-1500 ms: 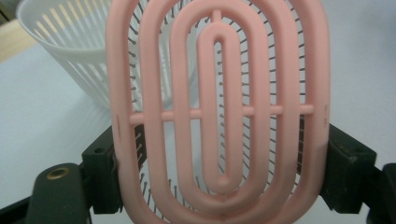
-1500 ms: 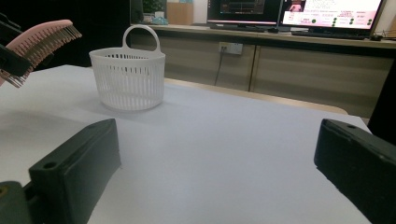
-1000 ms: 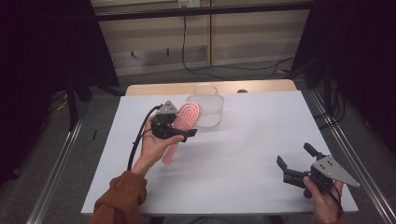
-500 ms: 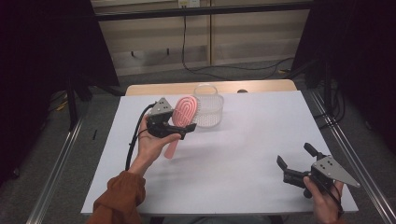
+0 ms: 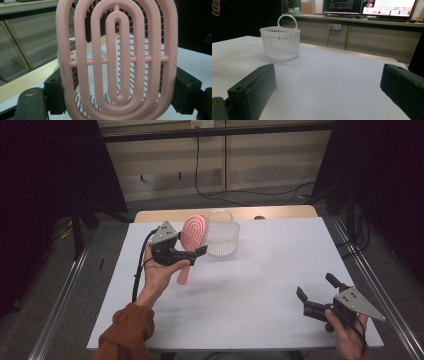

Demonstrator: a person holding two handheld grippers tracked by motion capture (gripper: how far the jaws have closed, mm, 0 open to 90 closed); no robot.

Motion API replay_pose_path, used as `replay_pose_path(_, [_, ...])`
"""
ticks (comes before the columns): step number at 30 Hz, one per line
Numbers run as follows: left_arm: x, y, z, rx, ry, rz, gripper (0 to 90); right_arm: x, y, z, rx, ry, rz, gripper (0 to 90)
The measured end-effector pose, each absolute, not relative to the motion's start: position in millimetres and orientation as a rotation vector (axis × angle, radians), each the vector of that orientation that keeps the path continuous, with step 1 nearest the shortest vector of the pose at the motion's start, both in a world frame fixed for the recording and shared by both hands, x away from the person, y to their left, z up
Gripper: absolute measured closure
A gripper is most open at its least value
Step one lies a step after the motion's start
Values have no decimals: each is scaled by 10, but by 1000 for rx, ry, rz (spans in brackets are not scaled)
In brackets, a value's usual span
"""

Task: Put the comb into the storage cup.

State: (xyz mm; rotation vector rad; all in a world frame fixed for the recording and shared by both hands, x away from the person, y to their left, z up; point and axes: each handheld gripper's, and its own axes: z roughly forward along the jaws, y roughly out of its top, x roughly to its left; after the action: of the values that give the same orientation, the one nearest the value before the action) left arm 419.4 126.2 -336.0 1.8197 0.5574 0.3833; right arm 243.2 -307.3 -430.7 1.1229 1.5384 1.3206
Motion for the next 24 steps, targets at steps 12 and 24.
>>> replay_pose_path(12, [4210, 1288, -3292, 1745, 561, 424, 196, 2435, -3077, -4307, 1123, 1536, 1322, 0])
replay_pose_path(24, [4311, 1239, -3175, 1697, 583, 452, 196, 2438, -3081, -4309, 1121, 1536, 1321, 0])
